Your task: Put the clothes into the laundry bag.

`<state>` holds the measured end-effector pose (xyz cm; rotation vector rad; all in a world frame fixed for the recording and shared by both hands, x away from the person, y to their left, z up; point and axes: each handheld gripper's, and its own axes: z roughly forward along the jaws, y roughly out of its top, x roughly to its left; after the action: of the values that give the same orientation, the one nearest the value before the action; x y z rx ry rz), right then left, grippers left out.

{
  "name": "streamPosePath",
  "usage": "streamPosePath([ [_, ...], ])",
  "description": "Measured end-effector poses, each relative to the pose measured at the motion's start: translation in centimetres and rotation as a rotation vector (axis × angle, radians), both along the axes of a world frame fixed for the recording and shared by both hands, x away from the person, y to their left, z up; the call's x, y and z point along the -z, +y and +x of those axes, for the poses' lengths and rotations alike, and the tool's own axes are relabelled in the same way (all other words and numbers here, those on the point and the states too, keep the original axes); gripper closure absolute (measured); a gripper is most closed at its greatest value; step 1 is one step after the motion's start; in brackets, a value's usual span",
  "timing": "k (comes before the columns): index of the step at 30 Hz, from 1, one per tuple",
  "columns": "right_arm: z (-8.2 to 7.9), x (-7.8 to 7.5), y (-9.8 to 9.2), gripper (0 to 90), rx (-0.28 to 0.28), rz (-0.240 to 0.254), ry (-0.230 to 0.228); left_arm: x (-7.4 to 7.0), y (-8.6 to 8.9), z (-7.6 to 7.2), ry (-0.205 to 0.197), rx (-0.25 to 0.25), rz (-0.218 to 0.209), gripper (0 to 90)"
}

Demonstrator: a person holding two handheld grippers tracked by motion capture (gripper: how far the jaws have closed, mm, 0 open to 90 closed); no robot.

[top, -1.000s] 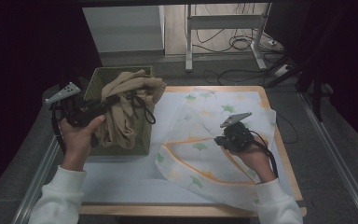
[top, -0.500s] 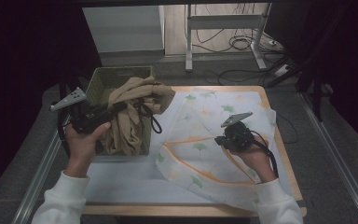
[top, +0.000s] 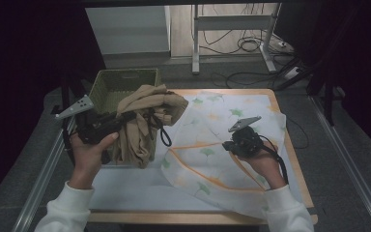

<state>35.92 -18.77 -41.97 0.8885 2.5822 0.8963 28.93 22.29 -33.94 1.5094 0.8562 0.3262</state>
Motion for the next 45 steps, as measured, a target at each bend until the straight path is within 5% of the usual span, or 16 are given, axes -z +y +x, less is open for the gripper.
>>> streamPosePath([
  [26, 0.0, 0.0, 0.0, 86.7, -0.001, 0.0, 0.0, 0.6, -3.6, -1.3, 0.022, 0.127, 0.057, 79.8],
  [45, 0.0, 0.0, 0.0, 86.7, -0.006, -0.003, -0.003, 2.0, -5.0, -1.6, 0.061, 0.165, 0.11, 79.8],
])
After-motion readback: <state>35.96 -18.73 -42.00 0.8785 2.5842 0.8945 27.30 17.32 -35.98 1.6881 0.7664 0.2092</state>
